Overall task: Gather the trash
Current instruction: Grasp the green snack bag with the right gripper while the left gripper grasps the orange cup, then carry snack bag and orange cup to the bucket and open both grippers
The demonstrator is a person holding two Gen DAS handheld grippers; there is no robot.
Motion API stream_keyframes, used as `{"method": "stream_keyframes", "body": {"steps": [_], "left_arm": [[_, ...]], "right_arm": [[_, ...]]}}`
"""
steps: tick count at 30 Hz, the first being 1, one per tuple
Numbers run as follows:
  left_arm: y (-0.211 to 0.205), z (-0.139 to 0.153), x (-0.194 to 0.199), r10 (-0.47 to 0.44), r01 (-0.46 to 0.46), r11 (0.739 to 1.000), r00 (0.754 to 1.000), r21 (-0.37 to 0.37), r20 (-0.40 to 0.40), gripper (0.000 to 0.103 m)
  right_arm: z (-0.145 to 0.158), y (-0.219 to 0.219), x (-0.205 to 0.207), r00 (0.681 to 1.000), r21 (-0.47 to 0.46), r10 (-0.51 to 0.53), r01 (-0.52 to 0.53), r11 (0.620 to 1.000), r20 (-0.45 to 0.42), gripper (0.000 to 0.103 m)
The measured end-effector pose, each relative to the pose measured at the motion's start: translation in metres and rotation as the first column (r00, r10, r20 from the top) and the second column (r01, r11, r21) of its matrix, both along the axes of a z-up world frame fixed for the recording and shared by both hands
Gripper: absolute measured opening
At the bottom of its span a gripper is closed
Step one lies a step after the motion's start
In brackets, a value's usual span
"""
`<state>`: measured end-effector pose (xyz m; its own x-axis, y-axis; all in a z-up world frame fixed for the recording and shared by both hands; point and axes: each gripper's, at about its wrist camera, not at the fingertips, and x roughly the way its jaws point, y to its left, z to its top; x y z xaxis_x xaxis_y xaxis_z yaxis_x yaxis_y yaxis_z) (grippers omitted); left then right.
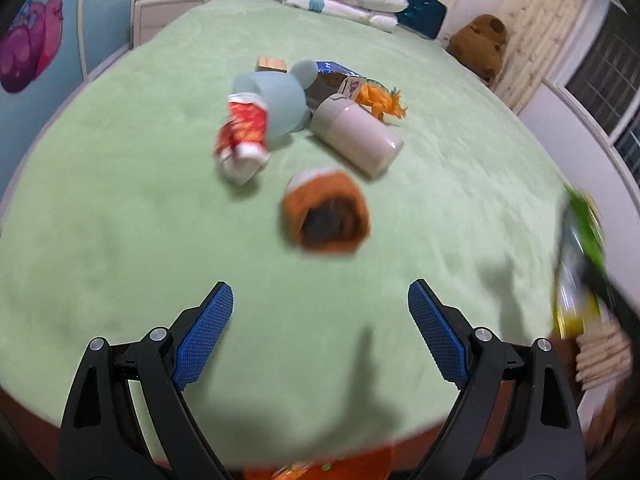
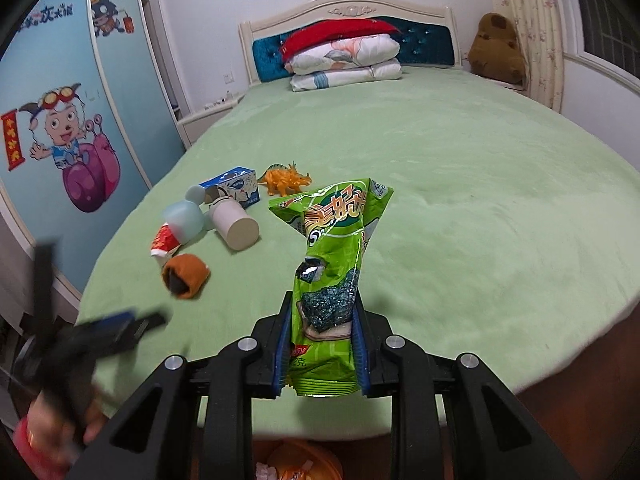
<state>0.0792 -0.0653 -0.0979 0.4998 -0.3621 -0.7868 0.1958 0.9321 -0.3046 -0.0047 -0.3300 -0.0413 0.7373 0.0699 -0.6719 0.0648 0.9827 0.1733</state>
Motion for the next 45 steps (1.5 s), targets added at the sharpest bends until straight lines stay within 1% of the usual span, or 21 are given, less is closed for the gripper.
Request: {"method": "stream_keyframes", "body": {"steps": [3, 7, 8, 9, 11, 14, 15, 18, 20, 23, 26, 28, 31, 33, 34, 37, 41, 44, 45], "left_arm": [[-0.011, -0.005, 0.025, 0.031, -0.031, 0.999, 0.999, -0.019, -0.029, 0.087], [-0.019, -0.004, 0.046, 0.057, -0.056, 0.998, 0.998, 0.009, -0.023, 0.087], [-0.021, -0.006, 0.051, 0.066, -0.066, 0.998, 0.997, 0.014, -0.037, 0.083], [-0.021, -0.007, 0.054, 0.078, -0.077, 0.997, 0.996, 0.026, -0.047, 0.067], [-0.021, -0.011, 0.058, 0.094, -0.09, 0.994, 0.993, 0.064, -0.065, 0.046], [-0.014, -0.01, 0.055, 0.088, -0.085, 0.995, 0.994, 0.054, -0.061, 0.033], [-0.01, -0.008, 0.051, 0.079, -0.076, 0.996, 0.995, 0.044, -0.063, 0.031], [-0.004, -0.001, 0.039, 0.044, -0.042, 0.999, 0.997, 0.03, -0.066, 0.03], [-0.002, 0.005, 0.029, 0.003, -0.002, 1.0, 0.999, 0.019, -0.052, 0.03], [-0.002, 0.016, 0.002, -0.063, 0.064, 0.998, 0.998, 0.022, -0.019, 0.03], [-0.001, 0.025, -0.037, -0.146, 0.146, 0.989, 0.989, 0.015, 0.013, 0.03], [-0.001, 0.028, -0.062, -0.191, 0.19, 0.981, 0.981, 0.029, 0.032, 0.03], [0.003, 0.025, -0.101, -0.258, 0.257, 0.966, 0.965, 0.036, 0.036, 0.03], [0.005, 0.017, -0.121, -0.287, 0.285, 0.957, 0.957, 0.057, 0.035, 0.03], [0.006, 0.009, -0.135, -0.311, 0.309, 0.949, 0.95, 0.065, 0.022, 0.03], [0.009, -0.014, -0.157, -0.346, 0.347, 0.936, 0.938, 0.063, -0.029, 0.03], [0.009, -0.067, -0.18, -0.376, 0.389, 0.918, 0.915, 0.074, -0.149, 0.03], [0.007, -0.1, -0.188, -0.374, 0.397, 0.915, 0.899, 0.063, -0.229, 0.03], [0.006, -0.11, -0.19, -0.367, 0.396, 0.915, 0.895, 0.072, -0.252, 0.03]], "right_arm": [[0.001, -0.004, -0.021, 1.0, 0.011, 0.005, -0.005, 1.0, 0.008, 0.025], [-0.004, -0.004, -0.041, 1.0, 0.016, 0.031, -0.031, 0.999, 0.003, 0.025], [-0.006, -0.003, -0.042, 0.999, 0.017, 0.039, -0.039, 0.999, -0.001, 0.025], [-0.008, -0.001, -0.044, 0.999, 0.021, 0.05, -0.05, 0.999, -0.007, 0.025], [-0.011, 0.002, -0.046, 0.998, 0.028, 0.068, -0.068, 0.997, -0.014, 0.025], [-0.013, 0.008, -0.052, 0.996, 0.03, 0.083, -0.083, 0.996, -0.007, 0.025], [-0.013, 0.009, -0.053, 0.996, 0.031, 0.088, -0.088, 0.996, -0.004, 0.025], [-0.012, 0.012, -0.057, 0.995, 0.034, 0.098, -0.098, 0.995, 0.003, 0.025], [-0.011, 0.014, -0.061, 0.995, 0.041, 0.103, -0.103, 0.994, 0.005, 0.025], [-0.01, 0.017, -0.067, 0.994, 0.044, 0.111, -0.111, 0.993, 0.007, 0.025], [-0.01, 0.021, -0.074, 0.992, 0.039, 0.123, -0.123, 0.992, 0.004, 0.025], [-0.011, 0.024, -0.08, 0.991, 0.032, 0.133, -0.133, 0.991, 0.003, 0.025], [-0.015, 0.03, -0.09, 0.988, 0.037, 0.155, -0.154, 0.987, -0.013, 0.025], [-0.021, 0.036, -0.097, 0.984, 0.043, 0.177, -0.176, 0.984, -0.033, 0.025], [-0.024, 0.038, -0.1, 0.982, 0.045, 0.185, -0.183, 0.982, -0.041, 0.025], [-0.042, 0.049, -0.111, 0.972, 0.058, 0.218, -0.214, 0.975, -0.092, 0.025], [-0.079, 0.062, -0.12, 0.95, 0.09, 0.247, -0.234, 0.968, -0.193, 0.025], [-0.114, 0.069, -0.122, 0.923, 0.136, 0.259, -0.228, 0.964, -0.285, 0.025], [-0.124, 0.07, -0.122, 0.913, 0.152, 0.261, -0.224, 0.963, -0.313, 0.025]]}}
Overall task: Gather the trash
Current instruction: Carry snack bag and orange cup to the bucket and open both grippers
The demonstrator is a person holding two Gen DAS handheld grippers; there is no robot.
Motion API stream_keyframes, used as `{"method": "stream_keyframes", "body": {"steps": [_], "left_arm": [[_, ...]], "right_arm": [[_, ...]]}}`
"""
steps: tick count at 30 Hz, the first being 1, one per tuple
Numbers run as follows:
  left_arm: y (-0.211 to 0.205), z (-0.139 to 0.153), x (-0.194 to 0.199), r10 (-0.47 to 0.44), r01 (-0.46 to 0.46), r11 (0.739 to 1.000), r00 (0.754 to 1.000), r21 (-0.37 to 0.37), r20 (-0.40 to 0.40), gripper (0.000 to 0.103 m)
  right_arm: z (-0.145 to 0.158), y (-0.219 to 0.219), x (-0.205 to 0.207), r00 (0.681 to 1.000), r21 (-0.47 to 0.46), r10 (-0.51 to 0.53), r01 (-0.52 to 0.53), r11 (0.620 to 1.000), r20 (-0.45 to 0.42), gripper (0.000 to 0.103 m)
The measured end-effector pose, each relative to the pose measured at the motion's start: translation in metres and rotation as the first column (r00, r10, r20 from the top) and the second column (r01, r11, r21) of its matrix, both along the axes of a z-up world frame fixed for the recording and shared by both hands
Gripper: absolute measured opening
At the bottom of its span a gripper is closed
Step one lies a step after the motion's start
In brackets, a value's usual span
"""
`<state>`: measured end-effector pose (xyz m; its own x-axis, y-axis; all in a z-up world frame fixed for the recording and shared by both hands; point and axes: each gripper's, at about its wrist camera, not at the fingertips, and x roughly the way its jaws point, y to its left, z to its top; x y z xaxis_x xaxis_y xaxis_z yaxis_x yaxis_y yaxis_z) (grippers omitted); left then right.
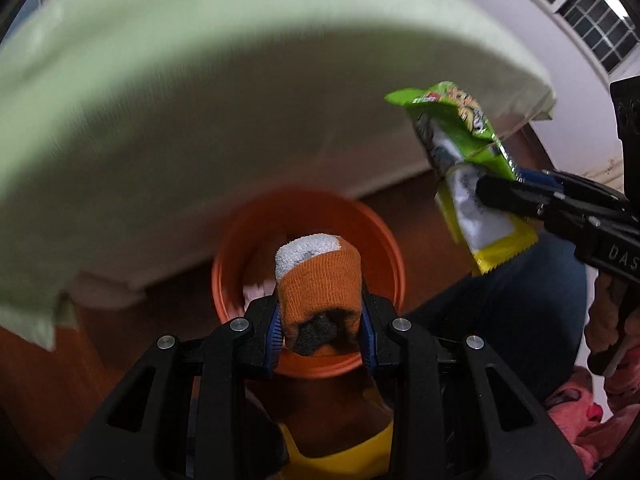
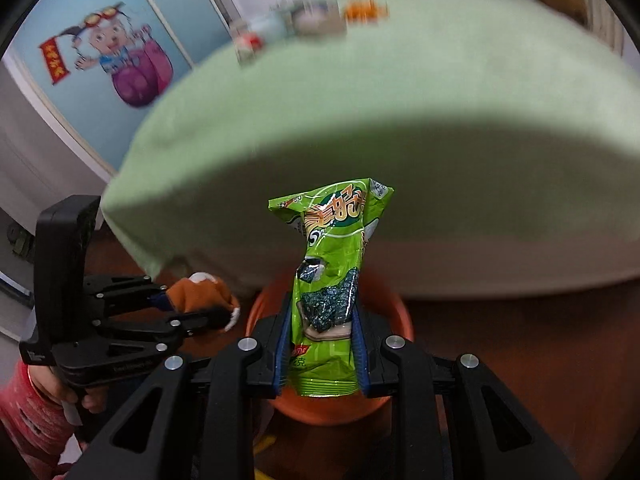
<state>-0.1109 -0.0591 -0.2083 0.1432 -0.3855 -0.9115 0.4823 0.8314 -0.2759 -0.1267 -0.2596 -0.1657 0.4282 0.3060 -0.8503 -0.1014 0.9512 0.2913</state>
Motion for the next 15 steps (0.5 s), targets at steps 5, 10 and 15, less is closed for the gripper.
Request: {"method": "stream_keyframes", "body": {"steps": [5, 10, 15], "left_arm": [[-0.005, -0.042, -0.003, -0.008, 0.014, 0.997, 0.996, 0.07, -0.088, 0.03], [-0.008, -0.063, -0.003, -0.001, 0.014, 0.992, 0.994, 0.122, -0.107, 0.049], [-0.002, -0.057, -0.009, -0.017, 0.026, 0.99, 0.998, 0.141, -0.065, 0.074]], "right_arm": [[-0.056, 0.009, 0.003, 0.99, -0.011, -0.01, 0.008, 1.0, -0.141, 0.026], [-0.089, 0.004, 0.012, 0.973, 0.041, -0.046, 0.056, 0.998, -0.227, 0.047], [-0.095, -0.009, 0.017, 0.967, 0.058, -0.104, 0.121, 0.991, -0.231, 0.063]]}}
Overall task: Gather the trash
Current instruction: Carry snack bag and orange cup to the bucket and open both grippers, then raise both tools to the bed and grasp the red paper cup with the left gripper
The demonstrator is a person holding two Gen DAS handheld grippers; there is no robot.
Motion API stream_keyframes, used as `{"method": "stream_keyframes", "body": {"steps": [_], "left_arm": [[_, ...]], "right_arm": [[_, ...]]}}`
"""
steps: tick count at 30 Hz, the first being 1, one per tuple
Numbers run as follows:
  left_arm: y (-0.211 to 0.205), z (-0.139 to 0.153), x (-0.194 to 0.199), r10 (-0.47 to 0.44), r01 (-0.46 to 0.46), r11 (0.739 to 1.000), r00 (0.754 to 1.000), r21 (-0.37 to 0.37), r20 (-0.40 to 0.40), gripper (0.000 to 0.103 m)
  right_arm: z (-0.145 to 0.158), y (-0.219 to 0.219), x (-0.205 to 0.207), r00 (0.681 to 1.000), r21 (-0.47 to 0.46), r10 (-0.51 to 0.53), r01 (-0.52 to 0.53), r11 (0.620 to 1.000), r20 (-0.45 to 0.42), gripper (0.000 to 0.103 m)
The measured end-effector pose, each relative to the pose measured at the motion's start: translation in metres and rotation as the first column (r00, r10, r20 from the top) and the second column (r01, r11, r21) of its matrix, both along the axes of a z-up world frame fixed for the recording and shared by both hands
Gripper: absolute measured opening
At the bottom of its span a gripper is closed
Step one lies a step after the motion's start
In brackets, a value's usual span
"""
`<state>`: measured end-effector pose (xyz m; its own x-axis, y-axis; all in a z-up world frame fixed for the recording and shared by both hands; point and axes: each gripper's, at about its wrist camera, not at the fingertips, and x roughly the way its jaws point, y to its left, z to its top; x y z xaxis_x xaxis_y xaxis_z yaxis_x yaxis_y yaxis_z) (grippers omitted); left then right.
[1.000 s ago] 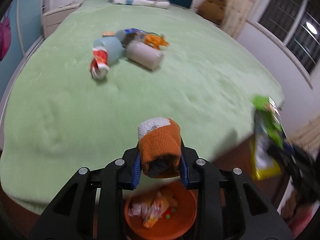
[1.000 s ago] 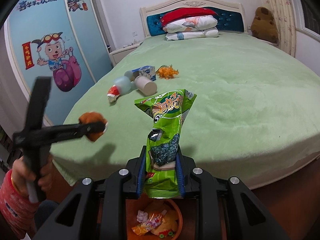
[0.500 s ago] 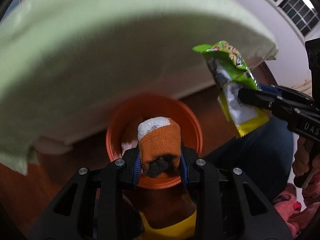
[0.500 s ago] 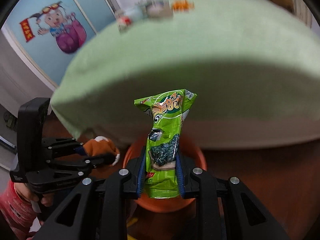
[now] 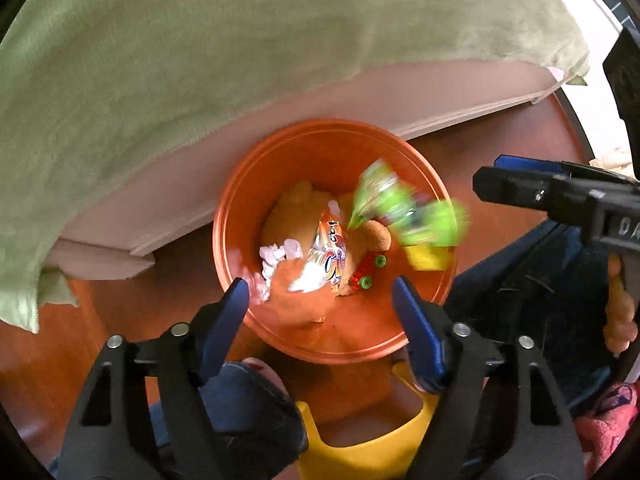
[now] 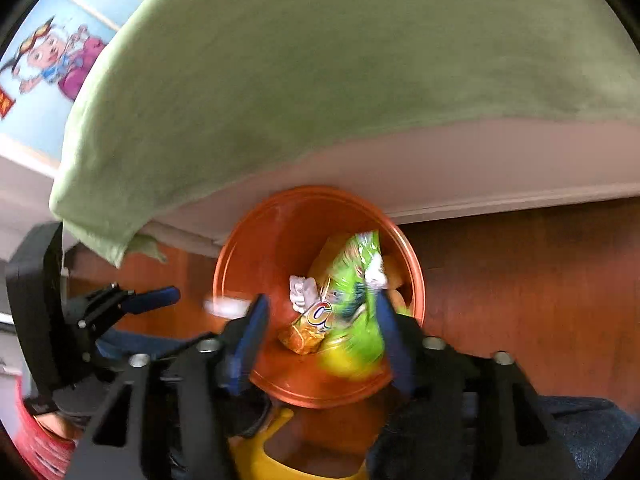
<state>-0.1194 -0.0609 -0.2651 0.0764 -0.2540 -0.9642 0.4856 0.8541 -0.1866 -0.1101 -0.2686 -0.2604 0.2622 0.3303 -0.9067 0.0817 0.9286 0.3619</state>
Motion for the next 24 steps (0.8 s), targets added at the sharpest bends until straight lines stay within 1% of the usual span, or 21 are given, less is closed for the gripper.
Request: {"method": "stream_keyframes", "body": {"steps": [1, 3, 7, 9, 15, 19, 24], "left_arm": [[0.0, -0.001, 0.0, -0.003, 0.003, 1.0, 1.0, 0.001, -0.007, 0.075], [0.001, -0.001, -0.002, -0.005, 0.005, 1.0, 1.0, 0.008, -0.012, 0.077], [0.003, -0.001, -0.002, 0.001, -0.001, 1.0, 1.0, 0.019, -0.013, 0.078], [-0.004, -0.007, 0.002, 0.007, -0.007, 1.0, 1.0, 0.017, -0.011, 0.078], [0.0, -0.013, 0.001, 0.022, -0.021, 1.0, 0.999, 0.021, -0.023, 0.078], [0.002, -0.009, 0.004, 0.035, -0.034, 0.999, 0.999, 0.018, -0.022, 0.078], [0.004, -0.001, 0.004, 0.039, -0.039, 0.999, 0.999, -0.003, 0.001, 0.078]], "right_arm": [[0.0, -0.002, 0.0, 1.0, 0.006, -0.012, 0.012, 1.0, 0.001, 0.063], [0.001, -0.001, 0.002, 1.0, 0.002, -0.018, 0.018, 1.0, 0.002, 0.071], [0.0, -0.001, 0.002, 1.0, 0.007, -0.026, 0.026, 1.0, 0.004, 0.071], [0.001, -0.003, 0.003, 1.0, 0.008, -0.028, 0.028, 1.0, 0.003, 0.071], [0.003, -0.008, 0.001, 1.0, 0.004, -0.03, 0.03, 1.0, 0.004, 0.071], [0.006, -0.008, 0.001, 1.0, 0.003, -0.029, 0.029, 1.0, 0.009, 0.071], [0.013, -0.01, 0.001, 0.999, -0.004, -0.028, 0.028, 1.0, 0.031, 0.071]]}}
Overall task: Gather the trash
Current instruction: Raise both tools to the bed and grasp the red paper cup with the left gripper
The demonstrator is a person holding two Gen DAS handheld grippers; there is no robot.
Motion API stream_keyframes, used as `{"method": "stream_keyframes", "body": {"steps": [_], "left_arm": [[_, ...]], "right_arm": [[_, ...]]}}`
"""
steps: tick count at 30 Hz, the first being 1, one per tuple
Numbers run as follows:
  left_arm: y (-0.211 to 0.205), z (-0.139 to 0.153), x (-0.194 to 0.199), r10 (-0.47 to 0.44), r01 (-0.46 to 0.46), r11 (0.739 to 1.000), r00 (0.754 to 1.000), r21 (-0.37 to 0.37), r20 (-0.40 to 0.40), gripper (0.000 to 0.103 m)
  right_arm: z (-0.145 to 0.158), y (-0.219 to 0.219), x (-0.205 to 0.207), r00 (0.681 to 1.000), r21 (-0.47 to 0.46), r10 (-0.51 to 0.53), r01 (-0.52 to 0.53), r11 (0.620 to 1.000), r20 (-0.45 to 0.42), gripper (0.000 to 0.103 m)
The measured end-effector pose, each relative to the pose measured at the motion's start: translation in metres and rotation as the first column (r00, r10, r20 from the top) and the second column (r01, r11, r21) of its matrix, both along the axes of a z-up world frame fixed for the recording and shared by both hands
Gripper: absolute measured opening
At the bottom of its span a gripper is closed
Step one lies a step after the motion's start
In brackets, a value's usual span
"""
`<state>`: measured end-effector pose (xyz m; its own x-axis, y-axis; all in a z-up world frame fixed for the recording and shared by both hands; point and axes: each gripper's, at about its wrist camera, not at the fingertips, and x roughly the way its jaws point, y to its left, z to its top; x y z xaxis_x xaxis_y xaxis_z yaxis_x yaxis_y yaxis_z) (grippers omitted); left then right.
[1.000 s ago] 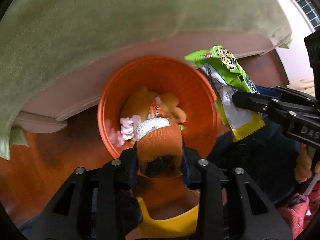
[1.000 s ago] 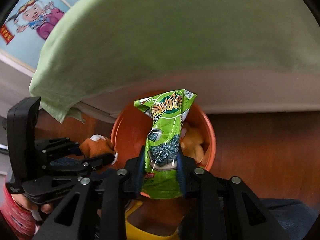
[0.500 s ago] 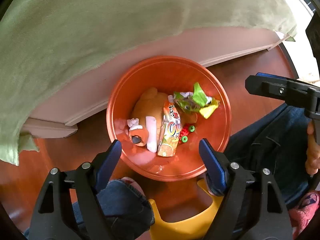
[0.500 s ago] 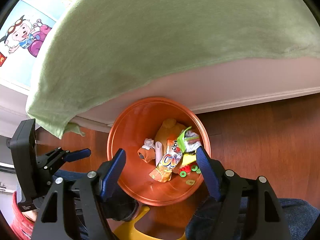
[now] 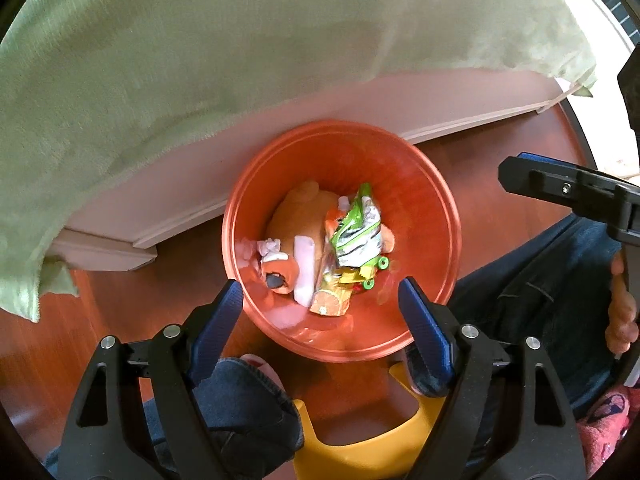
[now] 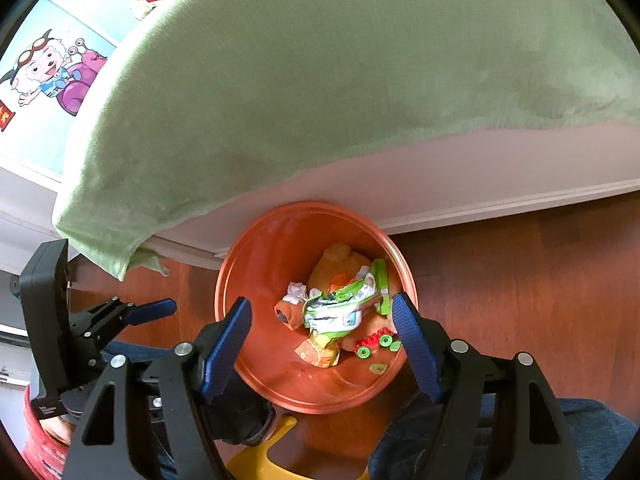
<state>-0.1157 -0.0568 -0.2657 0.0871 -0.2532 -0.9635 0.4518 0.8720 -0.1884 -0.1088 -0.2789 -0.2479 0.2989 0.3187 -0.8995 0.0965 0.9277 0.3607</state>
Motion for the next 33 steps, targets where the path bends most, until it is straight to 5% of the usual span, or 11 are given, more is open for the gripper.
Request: {"method": "stream_keyframes", "body": {"steps": [9, 16, 25, 33], "left_arm": [[0.013, 0.051, 0.006, 0.04, -0.035, 0.999, 0.991, -0.041, 0.129, 0.078], [0.025, 0.122, 0.03, 0.103, -0.068, 0.989, 0.954, -0.132, 0.283, 0.078], [0.033, 0.192, 0.135, 0.276, -0.182, 0.947, 0.881, -0.264, 0.383, 0.085], [0.021, 0.191, 0.243, 0.365, -0.317, 0.931, 0.83, -0.181, 0.423, 0.085]], "right_arm": [[0.038, -0.001, 0.001, 0.996, 0.047, 0.013, -0.017, 0.999, 0.088, 0.073], [0.084, 0.004, 0.0, 0.973, -0.041, 0.055, -0.047, 0.998, 0.225, 0.075], [0.106, 0.012, -0.008, 0.953, -0.072, 0.093, -0.076, 0.995, 0.287, 0.078], [0.101, 0.006, -0.008, 0.958, -0.077, 0.072, -0.052, 0.996, 0.277, 0.078]]}}
